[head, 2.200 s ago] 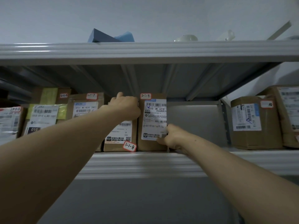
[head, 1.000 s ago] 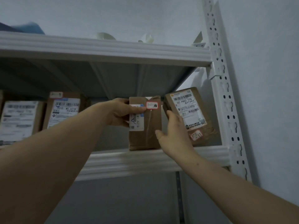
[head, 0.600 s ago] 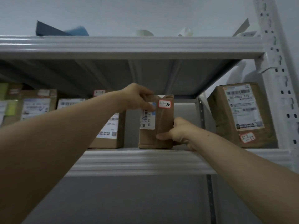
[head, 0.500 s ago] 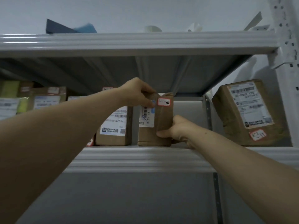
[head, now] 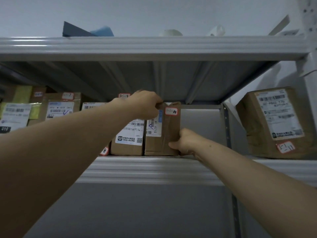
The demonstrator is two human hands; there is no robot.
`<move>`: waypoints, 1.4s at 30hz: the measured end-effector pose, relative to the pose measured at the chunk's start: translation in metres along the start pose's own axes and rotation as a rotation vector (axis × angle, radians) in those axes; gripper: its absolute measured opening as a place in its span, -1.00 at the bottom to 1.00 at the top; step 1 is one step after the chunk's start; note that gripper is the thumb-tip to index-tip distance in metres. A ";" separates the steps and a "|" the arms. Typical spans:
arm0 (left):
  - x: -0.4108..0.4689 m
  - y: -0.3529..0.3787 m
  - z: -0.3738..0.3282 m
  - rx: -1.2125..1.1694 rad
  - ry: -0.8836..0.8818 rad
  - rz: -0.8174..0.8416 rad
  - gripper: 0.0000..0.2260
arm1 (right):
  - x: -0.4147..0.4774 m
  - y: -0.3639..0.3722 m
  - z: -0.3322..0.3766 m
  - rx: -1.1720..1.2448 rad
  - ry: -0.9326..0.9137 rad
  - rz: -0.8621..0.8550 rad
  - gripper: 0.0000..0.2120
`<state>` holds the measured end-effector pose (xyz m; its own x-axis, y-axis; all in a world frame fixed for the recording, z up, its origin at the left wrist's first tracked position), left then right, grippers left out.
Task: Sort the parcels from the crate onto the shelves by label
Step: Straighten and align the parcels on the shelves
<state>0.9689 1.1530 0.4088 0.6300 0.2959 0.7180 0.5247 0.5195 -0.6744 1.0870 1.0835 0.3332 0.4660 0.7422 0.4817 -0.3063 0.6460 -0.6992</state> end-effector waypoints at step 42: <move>0.056 0.031 -0.205 -0.671 0.030 -0.037 -0.36 | -0.076 -0.137 -0.128 -0.112 0.019 -0.872 -0.41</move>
<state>1.1382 1.0209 0.3933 0.6153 0.2597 0.7443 0.7823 -0.0847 -0.6172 1.2003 0.9155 0.3248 0.5101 -0.0114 0.8601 0.2481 0.9594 -0.1345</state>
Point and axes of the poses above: each hand's wrist, its own x-axis towards the middle knuckle, its own y-axis out of the palm, z = x × y, the point moved 1 cm from there along x, towards the middle knuckle, and after that the axes turned 3 degrees about -y, right-handed, at the moved point
